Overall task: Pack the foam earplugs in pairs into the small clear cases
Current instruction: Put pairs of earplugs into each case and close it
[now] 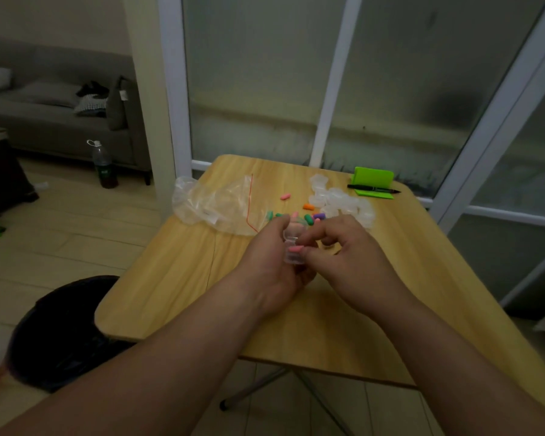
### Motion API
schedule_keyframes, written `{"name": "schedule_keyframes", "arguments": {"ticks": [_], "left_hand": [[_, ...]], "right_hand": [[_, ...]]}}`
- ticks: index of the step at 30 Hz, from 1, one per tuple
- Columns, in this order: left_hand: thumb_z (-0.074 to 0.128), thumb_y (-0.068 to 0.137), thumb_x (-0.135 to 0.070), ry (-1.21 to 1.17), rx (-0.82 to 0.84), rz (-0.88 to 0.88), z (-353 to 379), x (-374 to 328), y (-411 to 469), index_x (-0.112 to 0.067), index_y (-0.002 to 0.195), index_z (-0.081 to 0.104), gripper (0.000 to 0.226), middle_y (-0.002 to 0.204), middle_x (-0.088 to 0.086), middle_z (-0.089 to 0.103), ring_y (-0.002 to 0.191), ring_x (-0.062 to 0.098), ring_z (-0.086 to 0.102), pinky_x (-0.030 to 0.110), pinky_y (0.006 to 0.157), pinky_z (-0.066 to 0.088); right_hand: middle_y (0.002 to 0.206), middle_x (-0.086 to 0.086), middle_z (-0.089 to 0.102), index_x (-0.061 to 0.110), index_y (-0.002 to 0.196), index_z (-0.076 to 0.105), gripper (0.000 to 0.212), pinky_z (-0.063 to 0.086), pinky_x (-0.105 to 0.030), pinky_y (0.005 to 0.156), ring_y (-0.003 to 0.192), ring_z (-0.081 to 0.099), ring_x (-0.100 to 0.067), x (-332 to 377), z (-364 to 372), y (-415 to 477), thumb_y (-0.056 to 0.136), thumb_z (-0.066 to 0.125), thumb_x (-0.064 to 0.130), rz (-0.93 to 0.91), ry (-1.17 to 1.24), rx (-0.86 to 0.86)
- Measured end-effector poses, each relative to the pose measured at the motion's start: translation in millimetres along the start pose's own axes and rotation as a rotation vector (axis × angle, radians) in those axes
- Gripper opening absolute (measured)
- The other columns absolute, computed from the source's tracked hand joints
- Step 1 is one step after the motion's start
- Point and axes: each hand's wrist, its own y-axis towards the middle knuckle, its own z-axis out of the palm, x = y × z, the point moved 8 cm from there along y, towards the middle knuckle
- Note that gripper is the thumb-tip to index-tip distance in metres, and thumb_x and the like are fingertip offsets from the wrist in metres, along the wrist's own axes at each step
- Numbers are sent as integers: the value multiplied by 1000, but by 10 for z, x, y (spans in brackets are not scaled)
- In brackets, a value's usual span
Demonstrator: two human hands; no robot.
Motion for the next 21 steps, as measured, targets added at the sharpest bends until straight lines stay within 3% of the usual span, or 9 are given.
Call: {"name": "schedule_keyframes", "arguments": {"ticks": [5,9,13,17,19,21], "left_hand": [[37,108,-45,-67,22,-10,38,-61,-57,-10,111,65,45,74,7,69,60,15,68,27,63,54],[35,109,-45,-96,29,-14,42,-79,-88,-4,120,66,52,82,12,74,60,17,72,25,62,59],[34,110,-46,-103,-4,-5,7,-96,-110,-1,124,66,58,107,17,74,84,22,73,33,90,55],[35,109,-46,-87,-8,7,-22,-115,-110,-1,124,67,56,114,20,76,93,25,73,36,98,53],[36,109,-46,-66,-8,14,-38,-132,-95,-4,121,66,54,105,17,76,83,22,71,34,84,55],[35,107,-48,-24,-21,14,-69,-145,-73,-11,120,64,49,91,10,68,68,16,60,29,65,47]], "right_hand": [[107,4,59,36,89,80,13,38,-7,79,98,54,3,-44,88,4,80,89,33,39,16,48],[109,4,60,36,92,81,11,42,-17,82,102,56,-1,-51,123,-1,82,87,33,78,60,76],[108,3,62,35,92,81,10,46,-25,86,101,57,-6,-79,164,-2,84,86,30,94,113,95],[115,5,64,38,105,80,20,50,-26,91,106,60,-8,-104,197,-5,86,84,31,93,131,119],[122,7,67,41,112,78,27,53,-30,94,110,64,-10,-131,210,9,87,84,32,102,179,131],[121,8,72,36,113,78,24,54,-30,92,108,68,-8,-167,137,62,91,80,25,116,273,74]]}}
